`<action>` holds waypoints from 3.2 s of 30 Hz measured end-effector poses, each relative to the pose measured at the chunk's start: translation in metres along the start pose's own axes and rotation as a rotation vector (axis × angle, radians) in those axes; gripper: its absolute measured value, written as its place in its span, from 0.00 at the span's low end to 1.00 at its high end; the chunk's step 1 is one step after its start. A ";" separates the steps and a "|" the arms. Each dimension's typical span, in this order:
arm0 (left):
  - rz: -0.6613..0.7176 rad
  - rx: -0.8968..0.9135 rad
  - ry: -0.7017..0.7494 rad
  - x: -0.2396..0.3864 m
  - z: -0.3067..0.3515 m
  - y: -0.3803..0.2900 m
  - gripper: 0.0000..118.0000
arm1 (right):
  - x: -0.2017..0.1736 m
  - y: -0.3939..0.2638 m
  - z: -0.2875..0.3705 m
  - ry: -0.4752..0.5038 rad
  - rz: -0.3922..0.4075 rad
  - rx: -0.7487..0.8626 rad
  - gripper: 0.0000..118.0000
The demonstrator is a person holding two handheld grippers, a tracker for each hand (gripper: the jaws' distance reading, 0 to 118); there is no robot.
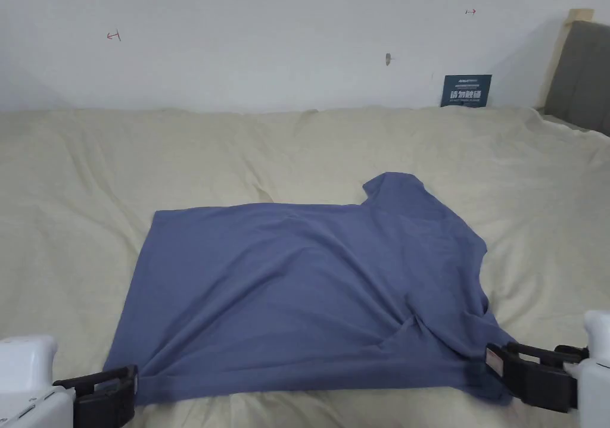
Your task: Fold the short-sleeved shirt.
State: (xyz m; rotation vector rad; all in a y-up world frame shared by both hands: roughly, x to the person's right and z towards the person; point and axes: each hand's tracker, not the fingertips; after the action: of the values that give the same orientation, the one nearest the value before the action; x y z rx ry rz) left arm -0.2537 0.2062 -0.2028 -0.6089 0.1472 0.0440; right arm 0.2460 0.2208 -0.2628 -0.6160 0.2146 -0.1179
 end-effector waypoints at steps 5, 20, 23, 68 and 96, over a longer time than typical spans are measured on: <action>-0.073 -0.028 -0.022 0.020 0.018 -0.021 0.32 | -0.025 -0.016 0.010 0.033 0.011 0.014 0.06; -0.019 -0.092 0.026 -0.020 -0.009 -0.027 0.76 | -0.061 -0.034 -0.022 0.144 0.018 -0.097 0.00; 0.043 -0.089 0.003 -0.033 -0.024 -0.020 0.80 | -0.063 -0.032 -0.024 0.150 0.026 -0.116 0.00; -0.007 -0.141 0.034 -0.016 -0.041 -0.008 0.01 | 0.008 0.017 -0.071 -0.079 0.029 -0.135 0.02; -0.013 -0.264 -0.003 -0.022 -0.224 0.122 0.88 | 0.042 0.148 -0.230 -0.105 0.013 -0.240 0.61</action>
State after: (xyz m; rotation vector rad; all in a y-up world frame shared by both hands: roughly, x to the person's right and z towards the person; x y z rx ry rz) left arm -0.3137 0.1776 -0.4504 -0.8736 0.1354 0.0518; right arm 0.2401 0.2050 -0.5391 -0.8570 0.1320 -0.0470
